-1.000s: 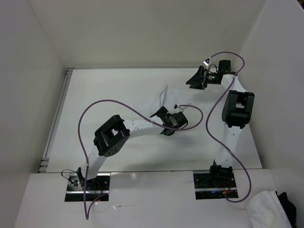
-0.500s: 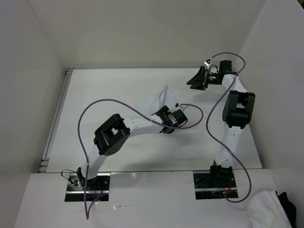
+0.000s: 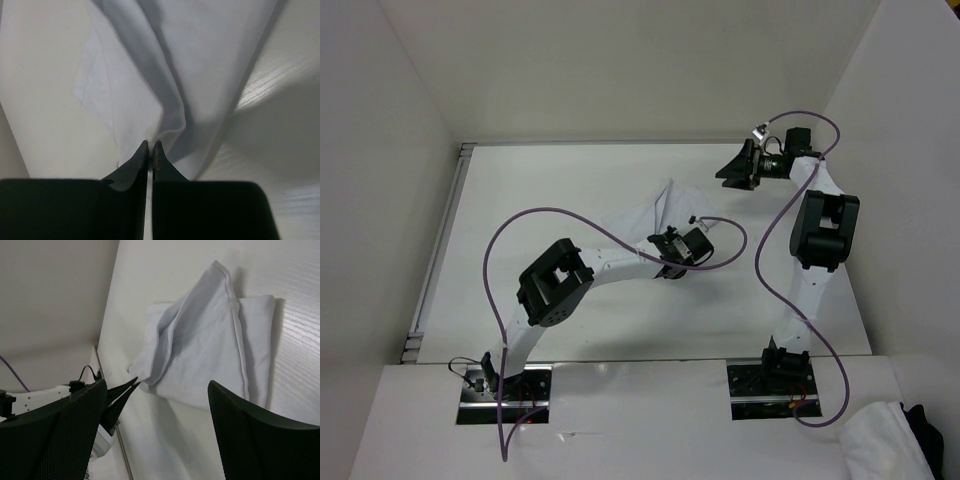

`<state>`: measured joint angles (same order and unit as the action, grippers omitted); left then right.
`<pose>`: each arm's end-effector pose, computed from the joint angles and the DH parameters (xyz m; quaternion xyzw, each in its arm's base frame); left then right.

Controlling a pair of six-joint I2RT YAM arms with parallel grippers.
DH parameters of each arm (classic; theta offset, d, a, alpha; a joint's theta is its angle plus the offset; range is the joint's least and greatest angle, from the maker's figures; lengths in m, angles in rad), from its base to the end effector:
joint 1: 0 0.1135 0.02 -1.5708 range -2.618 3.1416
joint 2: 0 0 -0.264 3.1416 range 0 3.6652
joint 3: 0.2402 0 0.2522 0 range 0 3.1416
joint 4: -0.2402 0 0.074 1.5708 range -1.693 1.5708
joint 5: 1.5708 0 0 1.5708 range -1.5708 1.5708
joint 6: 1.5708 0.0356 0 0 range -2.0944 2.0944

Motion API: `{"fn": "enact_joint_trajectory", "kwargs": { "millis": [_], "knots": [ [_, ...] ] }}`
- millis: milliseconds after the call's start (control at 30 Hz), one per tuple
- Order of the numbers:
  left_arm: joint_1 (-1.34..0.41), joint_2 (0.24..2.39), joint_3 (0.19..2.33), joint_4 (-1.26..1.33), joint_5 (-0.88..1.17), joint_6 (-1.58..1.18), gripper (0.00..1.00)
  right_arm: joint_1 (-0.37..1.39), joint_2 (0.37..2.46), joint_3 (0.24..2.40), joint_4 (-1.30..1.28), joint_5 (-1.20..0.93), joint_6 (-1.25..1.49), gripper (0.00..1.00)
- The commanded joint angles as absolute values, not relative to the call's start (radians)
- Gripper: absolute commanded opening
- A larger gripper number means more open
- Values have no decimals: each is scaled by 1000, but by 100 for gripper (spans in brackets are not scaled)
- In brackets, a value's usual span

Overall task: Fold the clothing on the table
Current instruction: Fold the skirt

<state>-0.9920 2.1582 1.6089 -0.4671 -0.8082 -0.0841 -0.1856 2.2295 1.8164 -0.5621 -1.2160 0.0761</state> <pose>0.2723 -0.3697 0.1727 0.2911 0.8420 0.1958 0.4099 0.4764 -0.0555 0.2074 -0.0638 0.7998 0.5321 0.2704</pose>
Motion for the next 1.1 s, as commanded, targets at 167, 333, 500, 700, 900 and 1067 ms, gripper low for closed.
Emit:
{"fn": "enact_joint_trajectory", "kwargs": {
  "millis": [167, 333, 500, 700, 900, 1067],
  "knots": [
    [-916, 2125, 1623, -459, -733, -112, 0, -193, 2154, 1804, -574, -1239, 58, 87],
    [-835, 2060, 1670, -469, -704, -126, 0, -193, 2145, 1786, -574, -1249, 58, 87],
    [-710, 2039, 1756, -482, -704, -144, 0, -193, 2134, 1776, -574, -1258, 58, 87],
    [-565, 2098, 1868, -572, -796, -202, 81, -193, 2115, 1758, -606, -1247, 9, 87],
    [-479, 2096, 1887, -678, -680, -345, 100, -184, 2123, 1811, -693, -1065, -172, 87],
    [-465, 1987, 1702, -601, -409, -458, 88, -155, 2279, 2101, -870, -1016, -297, 87]
  ]
}}
